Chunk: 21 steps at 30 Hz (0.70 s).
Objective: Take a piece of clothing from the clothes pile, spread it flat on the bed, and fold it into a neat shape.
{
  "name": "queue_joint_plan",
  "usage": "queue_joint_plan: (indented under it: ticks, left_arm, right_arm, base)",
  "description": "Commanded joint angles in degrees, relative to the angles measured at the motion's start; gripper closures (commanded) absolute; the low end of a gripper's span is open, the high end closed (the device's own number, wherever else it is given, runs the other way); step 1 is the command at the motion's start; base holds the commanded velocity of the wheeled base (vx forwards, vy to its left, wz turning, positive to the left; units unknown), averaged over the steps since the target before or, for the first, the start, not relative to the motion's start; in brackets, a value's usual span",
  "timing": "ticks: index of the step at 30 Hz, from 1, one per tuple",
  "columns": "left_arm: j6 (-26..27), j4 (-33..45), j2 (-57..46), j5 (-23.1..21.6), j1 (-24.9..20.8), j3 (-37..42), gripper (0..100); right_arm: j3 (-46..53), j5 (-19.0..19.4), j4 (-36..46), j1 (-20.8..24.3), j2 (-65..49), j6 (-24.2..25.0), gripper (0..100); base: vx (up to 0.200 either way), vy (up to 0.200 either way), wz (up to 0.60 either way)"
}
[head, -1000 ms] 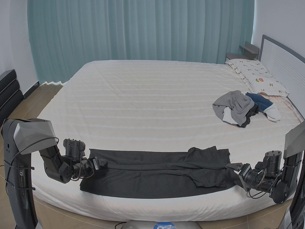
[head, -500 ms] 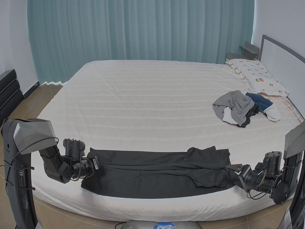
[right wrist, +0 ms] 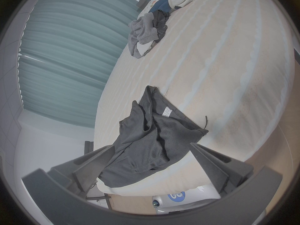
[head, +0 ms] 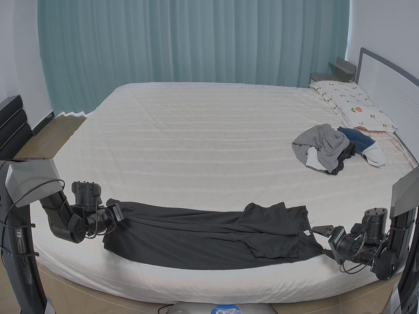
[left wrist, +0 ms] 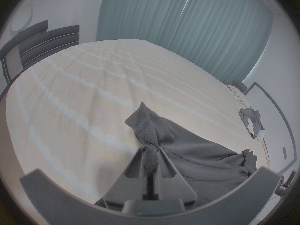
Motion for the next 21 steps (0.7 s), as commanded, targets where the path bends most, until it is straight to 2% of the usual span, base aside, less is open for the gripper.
queue_joint_plan:
  ticks: [1, 10, 18, 21]
  left_arm:
    - [0.0, 0.1, -1.5, -0.1, 1.5, -0.7, 100]
    - [-0.8, -0.6, -0.8, -0.1, 0.0, -1.8, 100]
    - [-1.2, -0.6, -0.9, -0.1, -0.3, -1.3, 100]
    - [-1.2, -0.6, -0.8, -0.1, -0.3, -1.3, 100]
  right_arm:
    - [0.0, 0.0, -0.7, 0.0, 0.1, 0.0, 0]
    - [0.1, -0.1, -0.6, 0.1, 0.1, 0.0, 0]
    - [0.2, 0.0, -0.7, 0.1, 0.1, -0.1, 0]
    - [0.2, 0.0, -0.7, 0.1, 0.1, -0.1, 0]
  base:
    - [0.000, 0.000, 0.00]
    - [0.000, 0.000, 0.00]
    - [-0.200, 0.000, 0.00]
    - [0.000, 0.000, 0.00]
